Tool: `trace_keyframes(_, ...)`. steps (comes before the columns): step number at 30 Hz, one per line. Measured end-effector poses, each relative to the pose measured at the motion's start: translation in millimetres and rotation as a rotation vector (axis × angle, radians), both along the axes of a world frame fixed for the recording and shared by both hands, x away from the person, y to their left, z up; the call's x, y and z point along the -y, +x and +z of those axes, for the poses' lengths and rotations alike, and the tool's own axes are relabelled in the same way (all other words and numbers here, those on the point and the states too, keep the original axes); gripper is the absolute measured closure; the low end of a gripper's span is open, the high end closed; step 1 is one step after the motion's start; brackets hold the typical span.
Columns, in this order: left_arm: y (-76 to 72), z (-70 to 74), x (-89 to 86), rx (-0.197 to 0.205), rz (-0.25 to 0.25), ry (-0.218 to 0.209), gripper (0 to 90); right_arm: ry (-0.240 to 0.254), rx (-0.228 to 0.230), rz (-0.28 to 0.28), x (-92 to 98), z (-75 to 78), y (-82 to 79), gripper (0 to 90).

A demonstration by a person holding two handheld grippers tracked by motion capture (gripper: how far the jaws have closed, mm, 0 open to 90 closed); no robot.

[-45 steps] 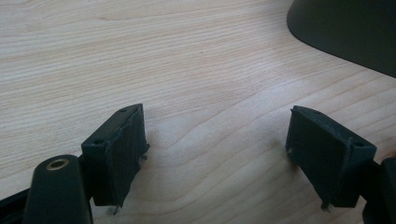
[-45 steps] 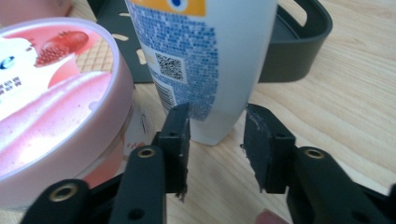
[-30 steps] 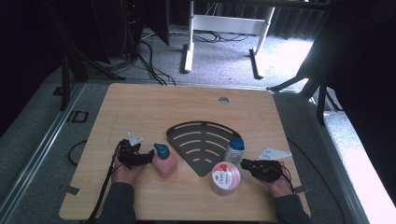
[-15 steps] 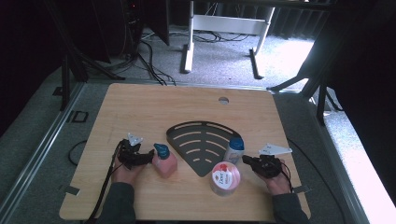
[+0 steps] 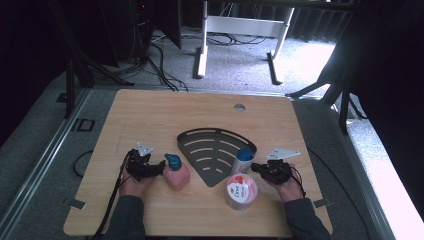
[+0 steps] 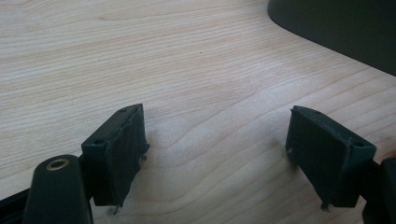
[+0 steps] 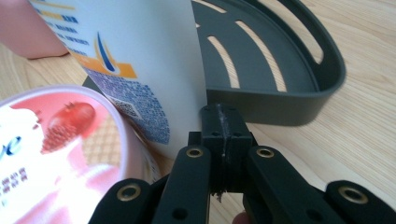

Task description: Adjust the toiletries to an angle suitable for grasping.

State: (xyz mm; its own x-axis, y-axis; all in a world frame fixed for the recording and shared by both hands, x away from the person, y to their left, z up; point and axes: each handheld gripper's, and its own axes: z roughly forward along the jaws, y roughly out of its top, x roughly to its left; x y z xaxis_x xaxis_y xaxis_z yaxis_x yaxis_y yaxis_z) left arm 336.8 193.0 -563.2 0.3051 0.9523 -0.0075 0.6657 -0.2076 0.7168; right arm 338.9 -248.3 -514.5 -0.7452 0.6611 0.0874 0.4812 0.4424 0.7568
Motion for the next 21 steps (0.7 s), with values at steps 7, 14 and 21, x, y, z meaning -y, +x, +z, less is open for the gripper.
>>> trace_keyframes(7, 0.0, 0.0, 0.0, 0.0, 0.0, 0.0, 20.6, -0.014, 0.006, 0.072, -20.7, 5.0, 0.2, 90.0)
trace_keyframes(14, 0.0, 0.0, 0.0, 0.0, 0.0, 0.0, 20.5, -0.05, 0.029, 0.149, -44.7, 12.8, -4.4, 90.0)
trace_keyframes(21, 0.0, 0.0, 0.0, 0.0, 0.0, -0.001, 20.5, -0.092, 0.042, 0.212, -67.3, 20.8, -12.9, 90.0)
